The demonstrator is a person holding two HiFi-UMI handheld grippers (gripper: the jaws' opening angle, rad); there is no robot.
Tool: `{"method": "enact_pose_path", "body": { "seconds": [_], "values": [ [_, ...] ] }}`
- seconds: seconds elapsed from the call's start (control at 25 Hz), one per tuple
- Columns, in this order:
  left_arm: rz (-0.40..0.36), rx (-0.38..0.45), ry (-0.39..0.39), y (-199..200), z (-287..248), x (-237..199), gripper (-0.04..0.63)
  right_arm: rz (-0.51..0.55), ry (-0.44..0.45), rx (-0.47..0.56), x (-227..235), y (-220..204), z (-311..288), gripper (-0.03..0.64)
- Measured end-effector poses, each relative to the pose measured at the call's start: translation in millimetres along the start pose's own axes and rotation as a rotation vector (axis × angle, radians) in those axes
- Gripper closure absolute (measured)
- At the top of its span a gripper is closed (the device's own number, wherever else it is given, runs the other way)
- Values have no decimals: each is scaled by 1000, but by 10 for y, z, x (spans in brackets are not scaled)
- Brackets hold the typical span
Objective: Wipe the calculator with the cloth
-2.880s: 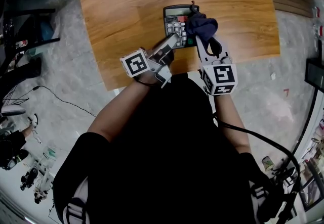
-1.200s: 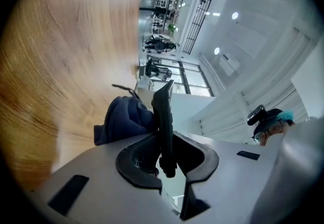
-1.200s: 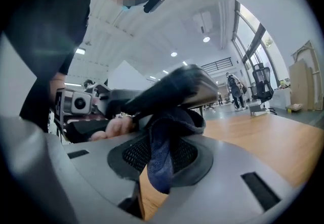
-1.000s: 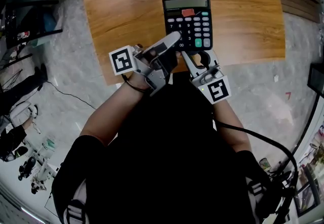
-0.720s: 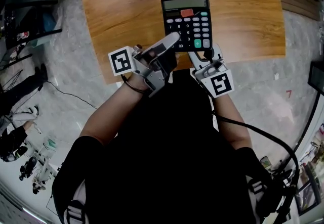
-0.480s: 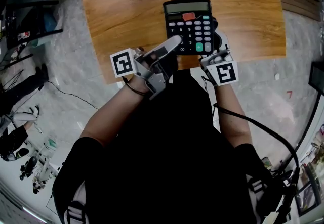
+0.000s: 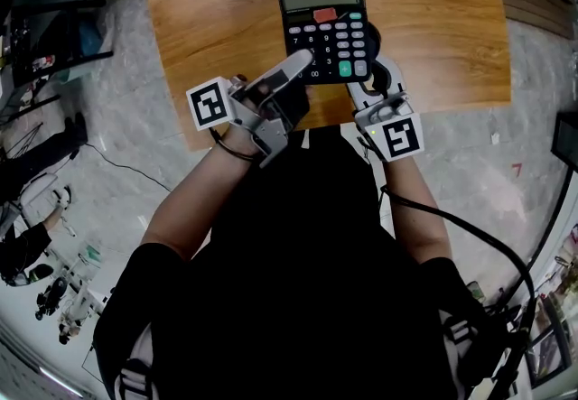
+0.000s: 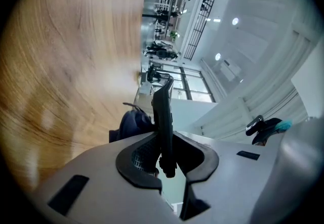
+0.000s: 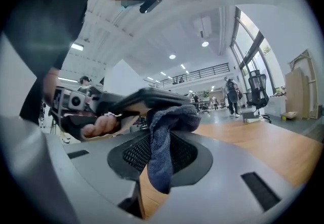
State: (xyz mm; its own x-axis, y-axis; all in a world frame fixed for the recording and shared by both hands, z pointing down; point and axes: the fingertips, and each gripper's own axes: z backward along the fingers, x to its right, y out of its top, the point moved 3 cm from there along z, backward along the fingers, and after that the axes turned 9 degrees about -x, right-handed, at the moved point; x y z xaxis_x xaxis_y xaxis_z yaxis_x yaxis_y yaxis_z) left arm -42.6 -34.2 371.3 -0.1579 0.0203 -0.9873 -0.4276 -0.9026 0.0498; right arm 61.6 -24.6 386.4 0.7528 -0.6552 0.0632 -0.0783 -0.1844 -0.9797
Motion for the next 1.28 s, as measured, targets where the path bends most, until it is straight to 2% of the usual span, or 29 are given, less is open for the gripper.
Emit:
{"method": "enact_pose_path", "body": {
  "seconds": [0.12, 0.24, 0.44, 0.6, 0.72, 0.84, 1.0, 1.16, 1.28],
  "values": [
    [-11, -13, -11, 3, -19, 29, 525, 32, 73, -13, -132, 23, 207, 529],
    [-7, -45, -15, -9, -14, 2, 524, 79, 108, -60, -51, -63, 244, 529],
    [18, -93, -23, -7, -13, -12, 525, 146, 69, -123, 407, -74, 5, 529],
    [20, -121, -18, -11, -18, -5, 523, 155, 56, -108, 558, 22, -147, 529],
    [14, -100, -22, 0, -12, -6, 523, 162, 106, -82, 380, 24, -94, 529],
    [-2, -79, -12, -5, -5, -29, 525, 146, 193, -61, 24, -17, 60, 529],
    [4, -69, -5, -11, 1, -35, 524, 185, 298, -121, -333, -127, 207, 529],
    [10, -84, -20, -11, -7, -19, 525, 122, 235, -123, -59, -97, 122, 529],
    [24, -94, -38, -13, -11, -22, 525, 149, 180, -118, 236, -41, 17, 529]
  ]
}}
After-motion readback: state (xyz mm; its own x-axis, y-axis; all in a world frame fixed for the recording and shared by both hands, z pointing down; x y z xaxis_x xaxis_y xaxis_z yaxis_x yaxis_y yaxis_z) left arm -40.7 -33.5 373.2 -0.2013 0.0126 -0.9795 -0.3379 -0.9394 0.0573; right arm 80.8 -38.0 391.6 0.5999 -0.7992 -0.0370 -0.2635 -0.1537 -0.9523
